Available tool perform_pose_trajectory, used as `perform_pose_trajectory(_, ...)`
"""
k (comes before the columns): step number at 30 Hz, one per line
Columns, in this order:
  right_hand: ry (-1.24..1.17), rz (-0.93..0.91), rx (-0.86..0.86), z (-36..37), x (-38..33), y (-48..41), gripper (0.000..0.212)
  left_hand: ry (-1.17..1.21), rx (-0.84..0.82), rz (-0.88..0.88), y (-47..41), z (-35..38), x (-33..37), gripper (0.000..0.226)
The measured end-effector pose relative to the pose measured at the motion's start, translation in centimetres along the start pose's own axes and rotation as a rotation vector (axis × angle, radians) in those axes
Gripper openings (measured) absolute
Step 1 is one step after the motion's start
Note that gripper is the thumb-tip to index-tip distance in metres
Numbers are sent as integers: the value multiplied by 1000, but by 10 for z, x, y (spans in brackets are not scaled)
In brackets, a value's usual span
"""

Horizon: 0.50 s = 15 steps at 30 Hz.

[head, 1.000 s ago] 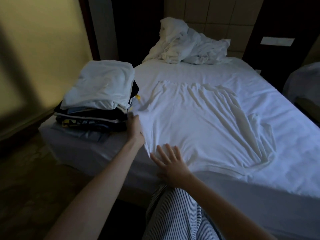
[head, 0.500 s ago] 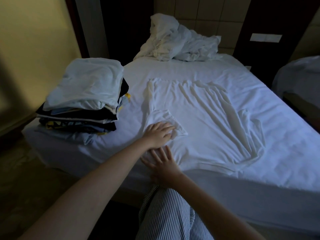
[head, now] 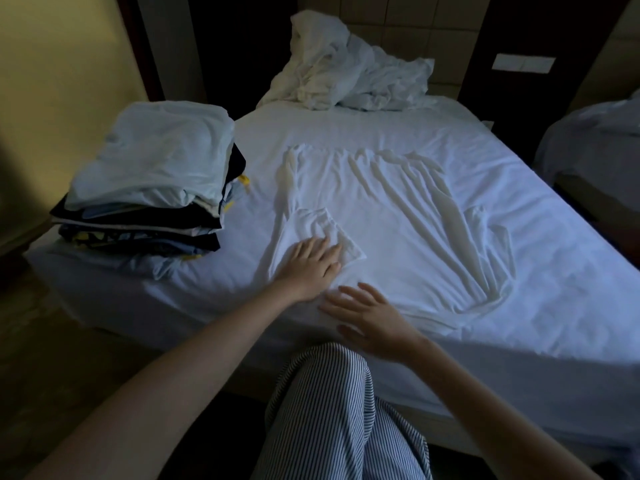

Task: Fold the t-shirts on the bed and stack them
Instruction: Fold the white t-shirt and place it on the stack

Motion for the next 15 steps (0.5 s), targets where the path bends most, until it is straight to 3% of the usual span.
perform_pose_trajectory(4, 46, 210, 89, -28, 38, 13, 39, 132, -52, 12, 3, -8, 13, 49)
perform_pose_trajectory(11, 85, 920, 229, -67, 117, 69, 56, 212, -5, 244, -28, -23, 113, 43)
perform_pose_trajectory(15, 72, 1271, 157, -77, 158, 121, 47, 289, -80, 302, -59, -20, 176, 47)
Point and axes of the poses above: each hand's wrist, its own y-axis away from the middle knuckle, its own z-axis out of the palm, x = y × z, the point moved 5 cm from there along -y, towards the middle knuckle, and after that the axes turned 1 degree about x, right-handed, at the moved point
